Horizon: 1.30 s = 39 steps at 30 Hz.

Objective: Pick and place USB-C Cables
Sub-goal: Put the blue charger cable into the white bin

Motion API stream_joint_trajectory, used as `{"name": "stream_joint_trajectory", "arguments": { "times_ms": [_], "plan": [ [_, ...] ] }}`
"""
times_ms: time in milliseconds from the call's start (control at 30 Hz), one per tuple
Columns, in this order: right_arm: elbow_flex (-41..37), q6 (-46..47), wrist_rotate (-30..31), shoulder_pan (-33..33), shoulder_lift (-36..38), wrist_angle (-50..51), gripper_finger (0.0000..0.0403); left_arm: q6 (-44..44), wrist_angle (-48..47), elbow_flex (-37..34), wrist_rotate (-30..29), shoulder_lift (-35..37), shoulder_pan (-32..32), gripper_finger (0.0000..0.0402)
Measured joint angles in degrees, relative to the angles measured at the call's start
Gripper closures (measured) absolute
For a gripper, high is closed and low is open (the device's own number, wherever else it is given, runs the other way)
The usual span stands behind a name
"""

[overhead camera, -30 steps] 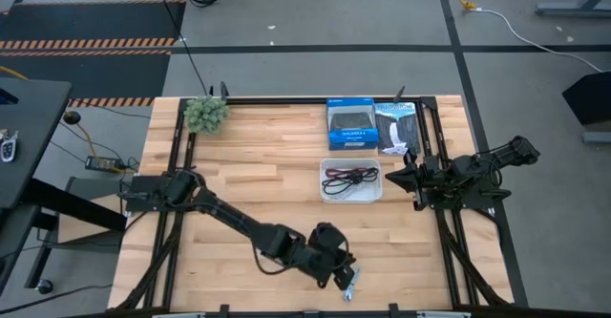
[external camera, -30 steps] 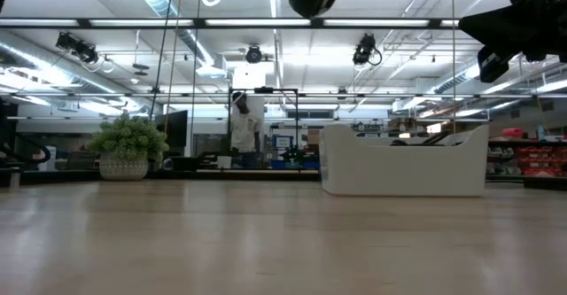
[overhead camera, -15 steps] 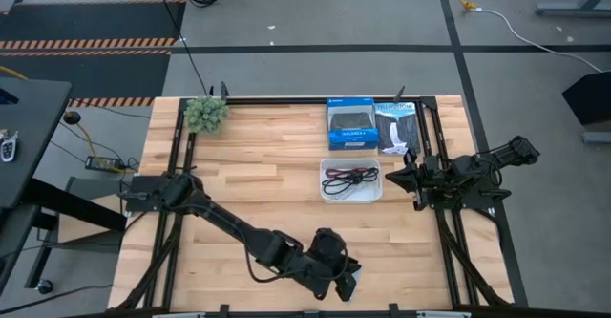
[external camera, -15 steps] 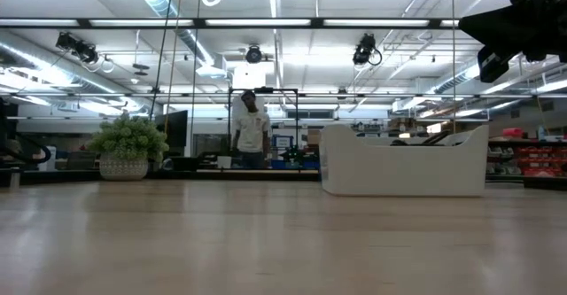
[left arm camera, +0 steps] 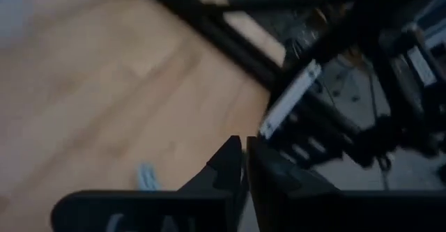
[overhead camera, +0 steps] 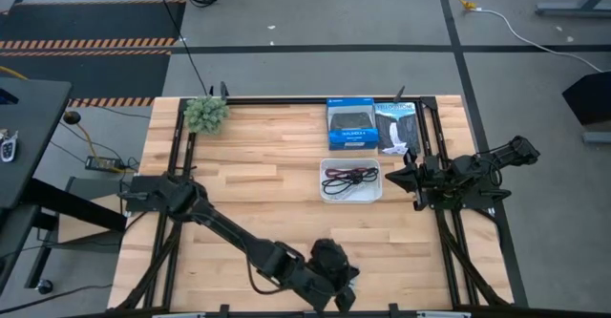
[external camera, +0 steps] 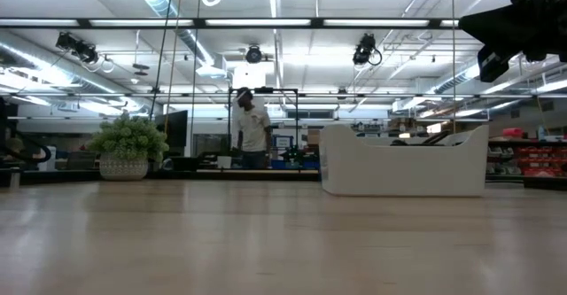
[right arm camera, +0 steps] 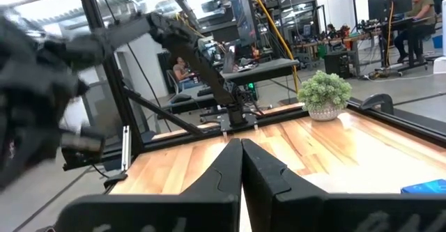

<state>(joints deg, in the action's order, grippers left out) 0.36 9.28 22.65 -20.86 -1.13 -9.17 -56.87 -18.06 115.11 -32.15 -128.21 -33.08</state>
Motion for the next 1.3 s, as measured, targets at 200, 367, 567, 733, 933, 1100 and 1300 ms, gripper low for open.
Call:
{"name": "stream_joint_trajectory", "arguments": {
  "times_ms": [200, 367, 567, 733, 933, 1100, 1300],
  "plan": [
    [0.0, 0.0, 0.0, 0.0, 0.0, -0.6, 0.0389, -7.1, 2.2, 0.0, 7.1, -5.1, -0.3, 0.0372],
    [0.0, 0.0, 0.0, 0.0, 0.0, -0.7, 0.0389, -10.2, 3.7, 0.0, 11.2, -8.5, -0.2, 0.0372],
    [0.0, 0.0, 0.0, 0.0, 0.0, -0.7, 0.0389, -14.4, 4.1, 0.0, 13.0, -11.9, -0.2, 0.0372],
    [0.0, 0.0, 0.0, 0.0, 0.0, -0.7, 0.0389, -15.6, 4.2, 0.0, 14.3, -13.2, 0.1, 0.0371],
    [0.0, 0.0, 0.0, 0.0, 0.0, -1.2, 0.0389, -16.0, 4.6, 0.0, 10.6, -13.4, 0.2, 0.0345],
    [0.0, 0.0, 0.0, 0.0, 0.0, -1.5, 0.0389, -15.5, 4.7, 0.0, 9.2, -13.4, 0.3, 0.0294],
    [0.0, 0.0, 0.0, 0.0, 0.0, -1.5, 0.0389, -13.1, 4.9, 0.0, 5.5, -13.4, 1.8, 0.0214]
  ]
}}
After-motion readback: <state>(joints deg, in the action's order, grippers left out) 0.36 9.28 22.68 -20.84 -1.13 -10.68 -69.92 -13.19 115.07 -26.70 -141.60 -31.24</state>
